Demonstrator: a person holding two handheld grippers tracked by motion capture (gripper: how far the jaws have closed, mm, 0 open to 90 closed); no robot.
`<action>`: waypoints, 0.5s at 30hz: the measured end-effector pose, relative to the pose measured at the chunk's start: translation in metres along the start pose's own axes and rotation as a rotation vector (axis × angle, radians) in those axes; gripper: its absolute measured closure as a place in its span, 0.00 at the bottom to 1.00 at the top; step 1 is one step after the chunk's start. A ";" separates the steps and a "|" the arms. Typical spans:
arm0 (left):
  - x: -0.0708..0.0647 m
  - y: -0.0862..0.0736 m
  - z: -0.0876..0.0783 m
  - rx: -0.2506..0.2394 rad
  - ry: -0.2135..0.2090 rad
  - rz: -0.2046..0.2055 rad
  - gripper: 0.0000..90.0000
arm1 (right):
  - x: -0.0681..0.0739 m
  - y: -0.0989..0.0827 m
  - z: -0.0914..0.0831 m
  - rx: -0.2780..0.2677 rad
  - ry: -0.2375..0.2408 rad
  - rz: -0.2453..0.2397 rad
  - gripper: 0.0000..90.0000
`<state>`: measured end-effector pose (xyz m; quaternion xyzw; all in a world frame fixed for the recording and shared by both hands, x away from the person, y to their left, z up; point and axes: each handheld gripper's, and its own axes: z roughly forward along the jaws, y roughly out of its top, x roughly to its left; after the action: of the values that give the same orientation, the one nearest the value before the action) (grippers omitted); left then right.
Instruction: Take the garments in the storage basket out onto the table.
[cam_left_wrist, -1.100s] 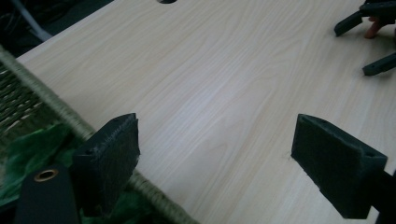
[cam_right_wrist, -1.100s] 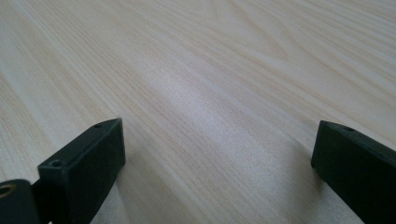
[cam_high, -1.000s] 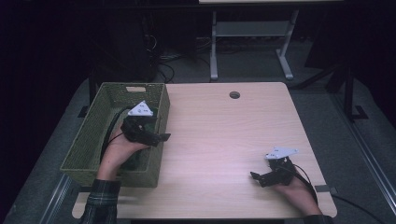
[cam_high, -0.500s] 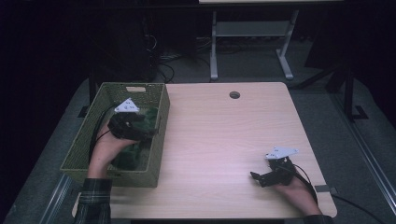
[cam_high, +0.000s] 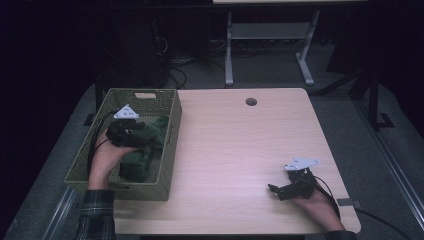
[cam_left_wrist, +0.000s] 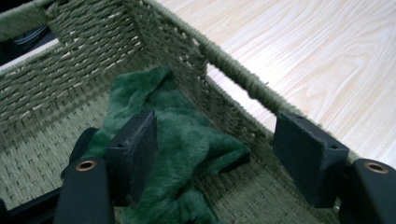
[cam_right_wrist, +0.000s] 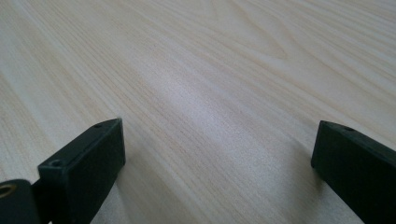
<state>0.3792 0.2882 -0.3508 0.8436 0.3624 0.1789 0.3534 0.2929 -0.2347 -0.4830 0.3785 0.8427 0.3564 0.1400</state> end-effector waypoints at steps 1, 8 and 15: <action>0.001 -0.001 0.000 0.003 0.002 -0.005 0.35 | 0.000 0.000 0.000 0.000 0.000 0.001 0.03; 0.012 -0.012 0.005 0.027 0.010 -0.024 0.43 | 0.000 0.000 0.000 0.000 0.000 0.000 0.03; 0.021 -0.022 0.013 0.049 0.006 -0.057 0.45 | 0.000 0.000 0.000 0.000 0.000 0.000 0.03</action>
<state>0.3897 0.3082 -0.3747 0.8408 0.3915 0.1623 0.3368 0.2929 -0.2347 -0.4830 0.3784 0.8427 0.3564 0.1402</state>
